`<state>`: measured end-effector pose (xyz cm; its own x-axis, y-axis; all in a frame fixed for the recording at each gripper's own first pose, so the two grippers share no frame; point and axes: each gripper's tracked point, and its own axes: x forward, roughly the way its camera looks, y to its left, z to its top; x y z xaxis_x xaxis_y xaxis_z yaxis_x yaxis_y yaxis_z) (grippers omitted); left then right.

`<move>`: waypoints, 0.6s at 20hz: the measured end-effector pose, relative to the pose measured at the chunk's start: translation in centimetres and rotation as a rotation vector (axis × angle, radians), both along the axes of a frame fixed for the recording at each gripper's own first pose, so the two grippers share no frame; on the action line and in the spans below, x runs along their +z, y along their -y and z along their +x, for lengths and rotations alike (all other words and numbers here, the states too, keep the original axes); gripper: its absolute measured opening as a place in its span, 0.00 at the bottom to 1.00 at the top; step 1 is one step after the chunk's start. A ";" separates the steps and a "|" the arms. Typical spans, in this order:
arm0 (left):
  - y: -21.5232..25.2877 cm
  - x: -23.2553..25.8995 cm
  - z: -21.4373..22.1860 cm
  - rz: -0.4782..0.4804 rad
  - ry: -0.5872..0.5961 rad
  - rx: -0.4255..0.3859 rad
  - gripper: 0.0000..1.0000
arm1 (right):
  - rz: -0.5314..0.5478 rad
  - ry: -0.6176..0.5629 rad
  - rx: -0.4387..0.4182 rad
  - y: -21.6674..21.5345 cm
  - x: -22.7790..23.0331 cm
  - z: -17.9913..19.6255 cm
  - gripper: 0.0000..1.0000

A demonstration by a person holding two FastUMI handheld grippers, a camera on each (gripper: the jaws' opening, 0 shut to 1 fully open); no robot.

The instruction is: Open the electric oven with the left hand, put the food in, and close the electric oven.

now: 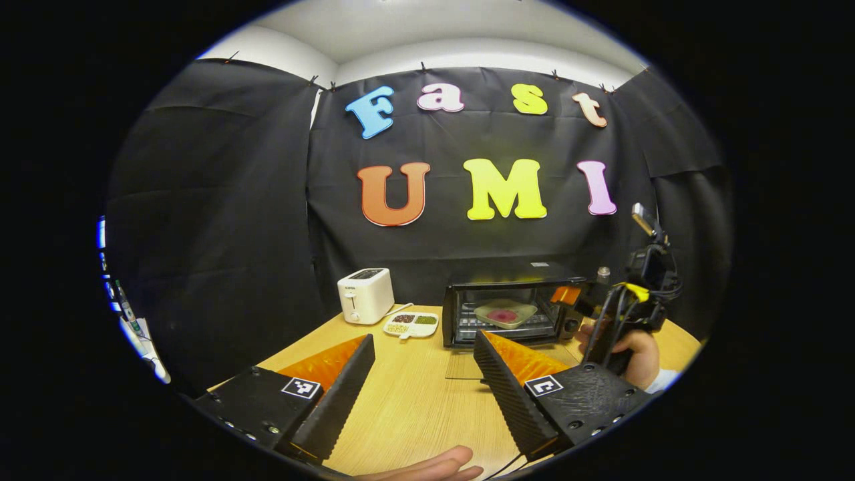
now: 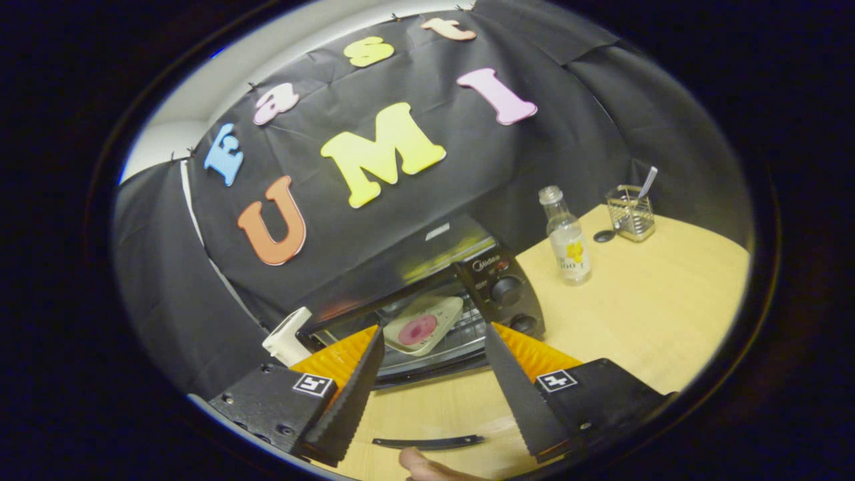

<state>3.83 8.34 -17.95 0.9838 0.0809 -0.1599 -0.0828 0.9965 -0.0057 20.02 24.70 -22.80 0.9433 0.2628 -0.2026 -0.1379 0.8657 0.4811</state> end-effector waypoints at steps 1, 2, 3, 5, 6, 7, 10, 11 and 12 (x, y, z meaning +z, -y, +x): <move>0.0 -0.2 -0.1 -0.001 -0.004 -0.002 0.95 | -0.025 0.021 -0.002 0.9 0.9 -0.9 0.96; 0.3 -0.6 0.0 -0.004 -0.010 -0.012 0.95 | -0.052 0.037 -0.006 1.7 1.5 -1.6 0.90; 0.6 -0.9 0.0 -0.009 -0.018 -0.020 0.95 | -0.068 0.044 -0.012 2.5 2.2 -2.5 0.90; 0.9 -1.5 0.3 -0.016 -0.031 -0.034 0.95 | -0.089 0.066 -0.005 3.8 4.3 -4.4 0.91; 1.3 -1.8 0.6 -0.020 -0.038 -0.042 0.95 | -0.107 0.081 -0.005 4.4 5.3 -5.3 0.98; 1.6 -2.1 0.9 -0.027 -0.044 -0.049 0.95 | -0.129 0.098 -0.006 5.2 6.2 -6.0 0.90; 3.2 -3.6 1.7 -0.040 -0.073 -0.078 0.95 | -0.176 0.171 -0.034 7.8 9.3 -7.7 0.91; 3.8 -4.2 2.1 -0.043 -0.084 -0.090 0.95 | -0.183 0.194 -0.047 8.9 10.4 -8.1 0.91; 4.5 -4.8 2.5 -0.046 -0.096 -0.102 0.95 | -0.192 0.212 -0.054 9.7 11.2 -8.6 0.91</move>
<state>6.33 3.83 -22.77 0.9665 -0.0281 -0.2551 0.0163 0.9987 -0.0482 11.45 15.02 -11.60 0.9816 0.1865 -0.0408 -0.1686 0.9471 0.2729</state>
